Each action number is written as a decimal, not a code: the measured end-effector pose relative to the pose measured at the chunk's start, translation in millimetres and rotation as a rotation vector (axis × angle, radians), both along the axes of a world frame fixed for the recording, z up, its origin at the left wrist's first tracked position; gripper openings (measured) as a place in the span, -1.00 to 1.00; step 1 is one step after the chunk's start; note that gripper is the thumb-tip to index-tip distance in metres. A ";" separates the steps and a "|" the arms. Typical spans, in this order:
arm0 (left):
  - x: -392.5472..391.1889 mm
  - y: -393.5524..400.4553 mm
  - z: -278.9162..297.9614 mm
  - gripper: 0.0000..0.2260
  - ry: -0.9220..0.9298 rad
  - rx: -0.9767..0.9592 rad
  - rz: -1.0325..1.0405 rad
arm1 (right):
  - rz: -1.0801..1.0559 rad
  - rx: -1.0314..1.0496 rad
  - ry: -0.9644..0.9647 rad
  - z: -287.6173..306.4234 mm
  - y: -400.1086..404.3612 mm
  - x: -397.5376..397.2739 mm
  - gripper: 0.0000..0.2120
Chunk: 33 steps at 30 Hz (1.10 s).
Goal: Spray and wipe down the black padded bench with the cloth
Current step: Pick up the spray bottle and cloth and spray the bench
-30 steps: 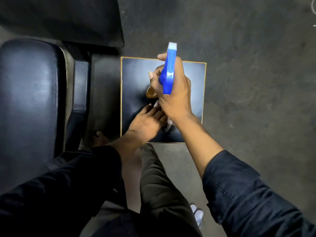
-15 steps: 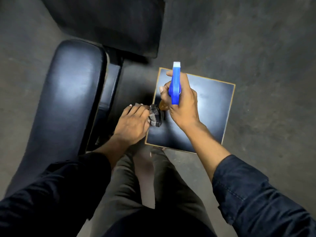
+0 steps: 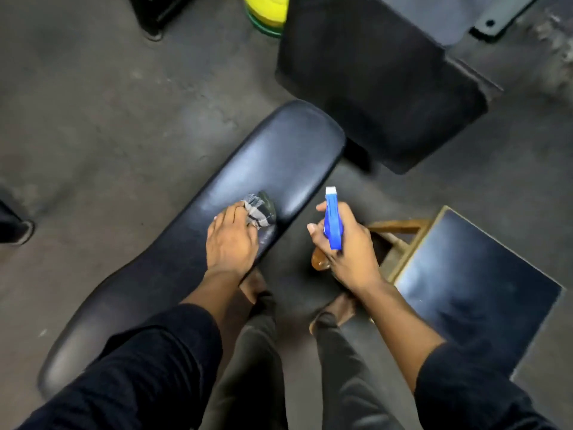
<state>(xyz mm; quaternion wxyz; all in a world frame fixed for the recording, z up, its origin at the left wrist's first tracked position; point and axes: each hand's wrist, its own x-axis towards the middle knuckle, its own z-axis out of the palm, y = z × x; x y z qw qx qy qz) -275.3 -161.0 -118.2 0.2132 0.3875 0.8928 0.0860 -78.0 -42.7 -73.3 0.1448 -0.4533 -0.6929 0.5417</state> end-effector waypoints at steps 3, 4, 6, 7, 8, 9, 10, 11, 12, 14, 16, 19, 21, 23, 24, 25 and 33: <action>-42.2 -27.4 -12.5 -0.59 -0.019 -0.056 0.059 | 0.027 -0.114 -0.026 -22.3 -24.8 -48.3 -0.80; -54.2 -36.0 -17.2 -0.58 -0.024 -0.062 0.059 | 0.030 -0.154 -0.048 -32.4 -32.9 -63.2 -0.80; -74.9 -47.6 -29.2 -0.58 -0.034 -0.059 0.044 | 0.034 -0.192 -0.106 -53.9 -46.4 -88.3 -0.80; -83.2 -50.6 -36.6 -0.59 -0.037 -0.055 0.033 | 0.038 -0.192 -0.139 -64.0 -51.3 -97.9 -0.79; -88.8 -50.9 -43.4 -0.59 -0.038 -0.049 0.021 | 0.039 -0.192 -0.165 -72.1 -54.8 -104.3 -0.79; -93.5 -50.4 -51.7 -0.58 -0.046 -0.047 0.013 | 0.035 -0.196 -0.184 -80.7 -57.9 -110.0 -0.78; -97.0 -49.1 -59.3 -0.58 -0.058 -0.051 0.005 | 0.031 -0.201 -0.198 -88.3 -60.3 -115.0 -0.78; -98.8 -46.6 -66.0 -0.57 -0.070 -0.055 -0.010 | 0.025 -0.202 -0.211 -94.5 -61.1 -118.8 -0.76; -99.4 -44.0 -72.2 -0.57 -0.079 -0.054 -0.022 | 0.020 -0.201 -0.222 -99.5 -61.0 -121.3 -0.75; -99.3 -39.4 -82.3 -0.55 -0.099 -0.021 -0.028 | 0.006 -0.177 -0.238 -108.8 -58.1 -123.7 -0.73; -97.2 -33.4 -92.1 -0.44 -0.137 0.006 -0.044 | -0.004 -0.137 -0.265 -117.5 -51.9 -123.7 -0.74; -92.0 -19.4 -106.8 -0.29 -0.142 0.008 -0.129 | -0.031 -0.099 -0.312 -129.1 -38.3 -121.3 -0.70; -89.4 -12.5 -118.0 -0.27 -0.124 -0.017 -0.154 | -0.038 -0.095 -0.338 -138.9 -29.7 -120.8 -0.68; -87.3 -12.5 -129.1 -0.29 -0.094 -0.043 -0.141 | -0.050 -0.095 -0.364 -150.1 -23.3 -122.0 -0.67; -85.8 -14.3 -135.3 -0.30 -0.067 -0.046 -0.132 | -0.069 -0.086 -0.375 -157.0 -19.9 -123.2 -0.66; -84.3 -16.6 -141.3 -0.30 -0.035 -0.043 -0.125 | -0.091 -0.066 -0.386 -163.6 -16.7 -124.5 -0.63; -72.2 -22.2 -162.4 -0.32 0.074 0.030 -0.029 | 0.084 -0.120 -0.467 -179.3 -14.3 -114.7 -0.61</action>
